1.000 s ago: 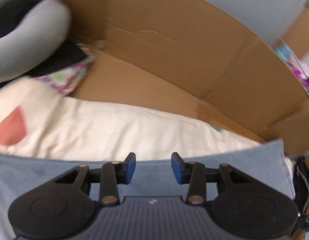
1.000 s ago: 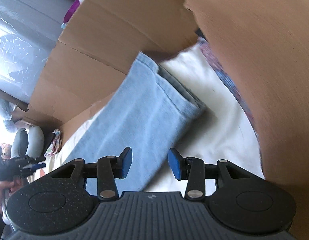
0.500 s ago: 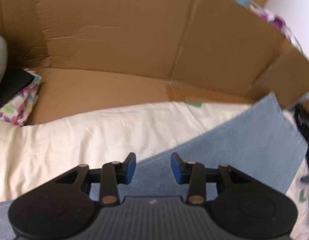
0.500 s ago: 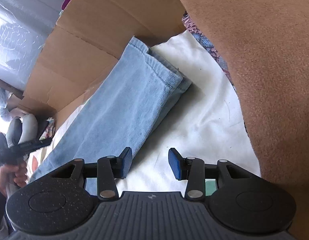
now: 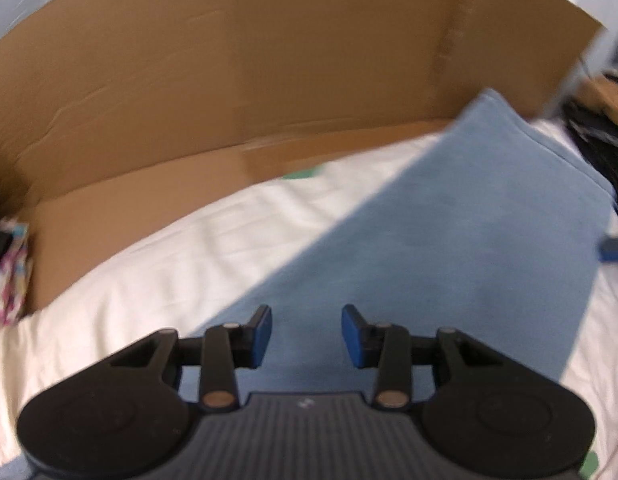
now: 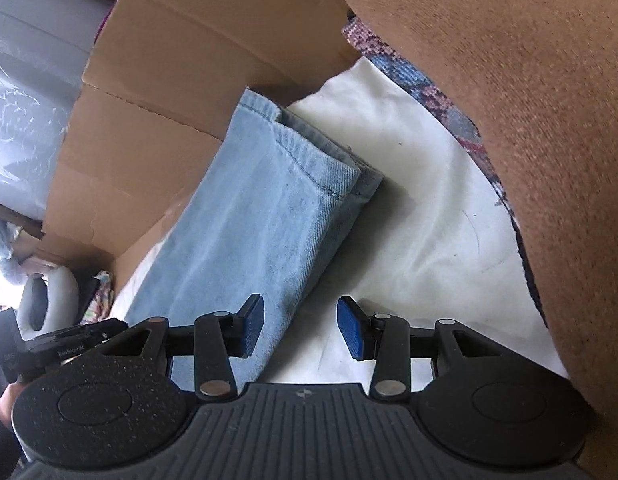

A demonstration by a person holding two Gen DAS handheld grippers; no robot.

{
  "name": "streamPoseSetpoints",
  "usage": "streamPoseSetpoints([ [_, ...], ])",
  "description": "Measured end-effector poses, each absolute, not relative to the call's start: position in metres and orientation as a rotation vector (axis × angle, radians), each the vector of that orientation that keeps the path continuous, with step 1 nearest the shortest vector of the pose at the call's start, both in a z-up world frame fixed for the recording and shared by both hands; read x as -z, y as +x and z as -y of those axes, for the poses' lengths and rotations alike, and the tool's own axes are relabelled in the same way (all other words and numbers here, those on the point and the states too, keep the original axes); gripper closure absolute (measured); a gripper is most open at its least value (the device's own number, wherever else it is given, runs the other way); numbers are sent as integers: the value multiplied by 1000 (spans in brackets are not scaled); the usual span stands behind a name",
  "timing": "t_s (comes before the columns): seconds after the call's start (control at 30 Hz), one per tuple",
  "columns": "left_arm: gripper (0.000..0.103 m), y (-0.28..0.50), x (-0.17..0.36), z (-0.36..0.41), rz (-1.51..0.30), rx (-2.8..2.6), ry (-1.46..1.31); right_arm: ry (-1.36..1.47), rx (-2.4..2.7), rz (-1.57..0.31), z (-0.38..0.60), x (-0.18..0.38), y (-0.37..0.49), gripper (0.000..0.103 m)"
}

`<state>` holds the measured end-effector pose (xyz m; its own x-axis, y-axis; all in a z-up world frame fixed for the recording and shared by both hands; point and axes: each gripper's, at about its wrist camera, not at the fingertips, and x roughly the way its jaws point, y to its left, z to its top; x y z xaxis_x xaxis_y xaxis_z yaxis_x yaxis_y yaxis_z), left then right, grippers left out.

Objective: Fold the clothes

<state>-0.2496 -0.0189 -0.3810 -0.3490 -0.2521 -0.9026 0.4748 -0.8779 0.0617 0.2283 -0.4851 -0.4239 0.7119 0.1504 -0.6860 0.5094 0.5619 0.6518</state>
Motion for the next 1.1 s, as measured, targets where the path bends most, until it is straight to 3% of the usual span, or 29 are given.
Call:
streamPoseSetpoints([
  [0.3, 61, -316, 377, -65, -154, 2359, 1466, 852, 243, -723, 467, 418, 212, 55],
  [0.4, 54, -335, 380, -87, -149, 2367, 1512, 812, 217, -711, 465, 415, 207, 56],
  [0.53, 49, -349, 386, -107, -295, 2357, 1531, 801, 209, -718, 468, 407, 200, 56],
  [0.57, 44, -352, 387, -113, -307, 2367, 1529, 778, 212, -725, 466, 407, 200, 56],
  [0.63, 39, -360, 392, -125, -269, 2390, 1538, 728, 215, -741, 462, 408, 201, 56],
  [0.9, 39, -377, 409, -144, -206, 2464, 1564, 663, 242, -743, 455, 406, 186, 56],
  [0.97, 33, -382, 409, -148, -169, 2507, 1560, 669, 257, -745, 453, 404, 181, 56],
  [1.1, 31, -395, 412, -154, -114, 2563, 1539, 628, 274, -756, 447, 398, 172, 56],
])
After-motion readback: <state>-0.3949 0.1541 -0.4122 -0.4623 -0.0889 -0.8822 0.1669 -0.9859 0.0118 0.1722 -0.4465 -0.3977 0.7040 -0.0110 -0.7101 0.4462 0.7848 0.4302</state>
